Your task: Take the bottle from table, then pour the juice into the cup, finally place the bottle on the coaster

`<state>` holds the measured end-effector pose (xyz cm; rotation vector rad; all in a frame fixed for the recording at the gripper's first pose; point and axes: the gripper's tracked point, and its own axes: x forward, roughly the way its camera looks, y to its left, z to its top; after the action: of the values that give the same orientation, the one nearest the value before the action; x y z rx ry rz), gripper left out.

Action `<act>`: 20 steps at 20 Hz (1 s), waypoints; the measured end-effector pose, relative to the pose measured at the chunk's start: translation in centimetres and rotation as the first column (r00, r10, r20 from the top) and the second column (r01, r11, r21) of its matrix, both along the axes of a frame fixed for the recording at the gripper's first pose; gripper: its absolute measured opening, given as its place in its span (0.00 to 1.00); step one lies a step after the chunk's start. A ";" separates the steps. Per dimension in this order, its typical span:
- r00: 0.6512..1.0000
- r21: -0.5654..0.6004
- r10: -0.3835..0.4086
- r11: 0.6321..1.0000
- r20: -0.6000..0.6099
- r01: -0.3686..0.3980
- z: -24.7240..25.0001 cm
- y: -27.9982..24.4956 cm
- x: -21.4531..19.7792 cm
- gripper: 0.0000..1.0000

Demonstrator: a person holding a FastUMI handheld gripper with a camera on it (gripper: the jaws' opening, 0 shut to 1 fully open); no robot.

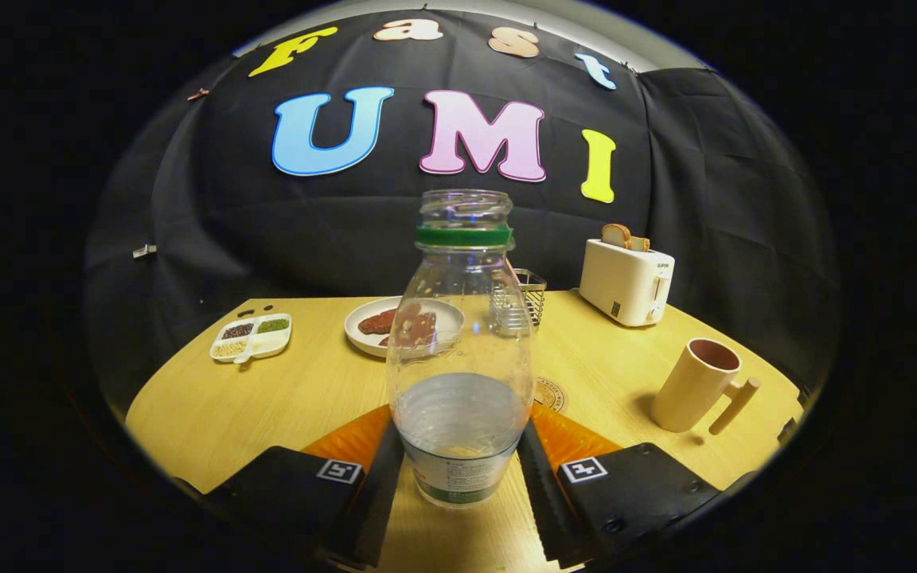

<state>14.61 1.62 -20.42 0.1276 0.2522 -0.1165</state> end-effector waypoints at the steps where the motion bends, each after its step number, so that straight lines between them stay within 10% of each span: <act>1: 1.000 0.028 -0.001 1.000 0.007 0.001 0.6 -0.3 -0.1 0.75; 8: 1.000 0.309 0.009 0.951 0.029 -0.018 4.5 -3.1 -1.0 0.75; 20: 0.997 0.695 0.079 0.718 -0.018 -0.044 5.7 -5.9 -0.2 0.75</act>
<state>14.45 -4.24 -14.68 0.8784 0.3388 0.0508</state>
